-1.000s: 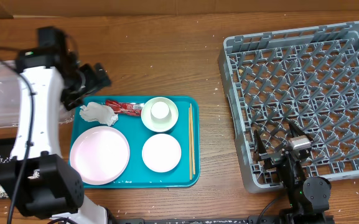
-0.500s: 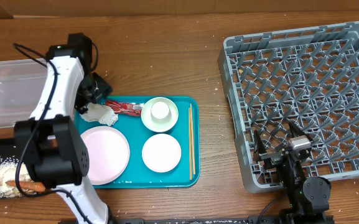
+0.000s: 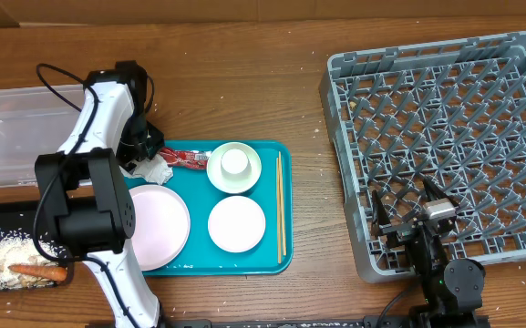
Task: Sort waste into correct bins and load items into the dishwasher
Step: 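Grasp the crumpled white tissue with the left gripper, then drop the tissue into the clear plastic bin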
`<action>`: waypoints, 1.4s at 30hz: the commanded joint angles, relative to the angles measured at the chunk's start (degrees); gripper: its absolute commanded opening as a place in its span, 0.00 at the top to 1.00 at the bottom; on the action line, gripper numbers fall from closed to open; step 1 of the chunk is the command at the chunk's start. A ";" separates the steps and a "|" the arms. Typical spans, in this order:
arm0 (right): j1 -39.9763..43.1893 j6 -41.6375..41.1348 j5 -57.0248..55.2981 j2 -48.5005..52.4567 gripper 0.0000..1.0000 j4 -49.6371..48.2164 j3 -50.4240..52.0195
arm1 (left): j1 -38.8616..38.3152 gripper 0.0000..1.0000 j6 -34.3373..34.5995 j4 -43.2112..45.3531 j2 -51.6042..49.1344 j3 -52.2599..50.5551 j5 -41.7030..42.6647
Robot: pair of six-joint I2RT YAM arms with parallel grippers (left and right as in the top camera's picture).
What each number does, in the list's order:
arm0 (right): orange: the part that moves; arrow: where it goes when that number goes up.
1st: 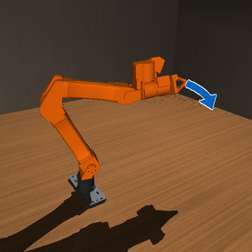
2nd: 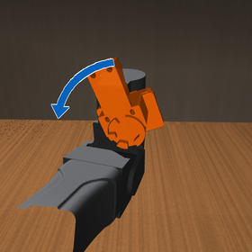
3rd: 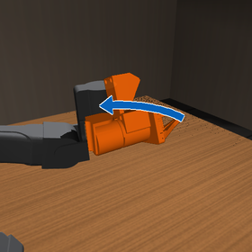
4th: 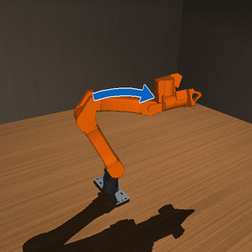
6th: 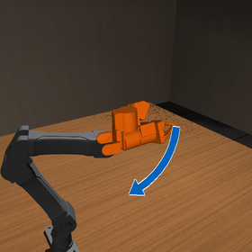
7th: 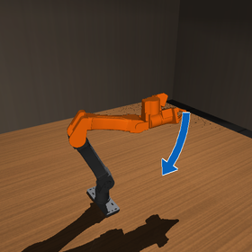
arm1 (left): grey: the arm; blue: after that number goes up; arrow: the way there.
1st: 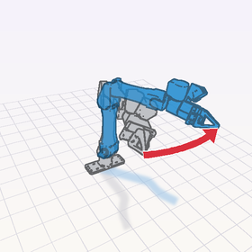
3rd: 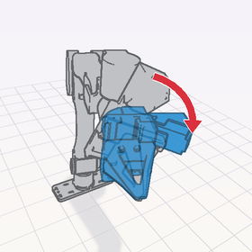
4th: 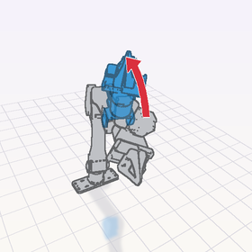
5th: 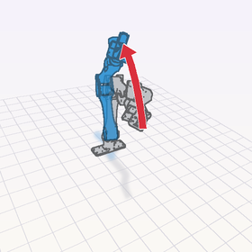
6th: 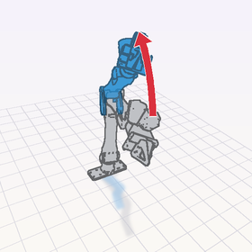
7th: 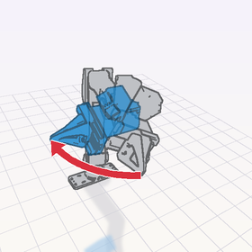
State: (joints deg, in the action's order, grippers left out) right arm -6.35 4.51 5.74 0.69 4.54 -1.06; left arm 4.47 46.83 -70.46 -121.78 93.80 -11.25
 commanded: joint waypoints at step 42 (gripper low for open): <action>0.44 -0.20 -0.17 -0.46 0.00 -0.22 0.59 | 18.51 0.00 -17.46 -6.67 9.33 21.92 27.85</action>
State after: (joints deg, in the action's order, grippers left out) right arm -6.35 4.54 5.74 0.69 4.56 -1.06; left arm 24.73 36.47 -76.01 -112.16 115.46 -4.45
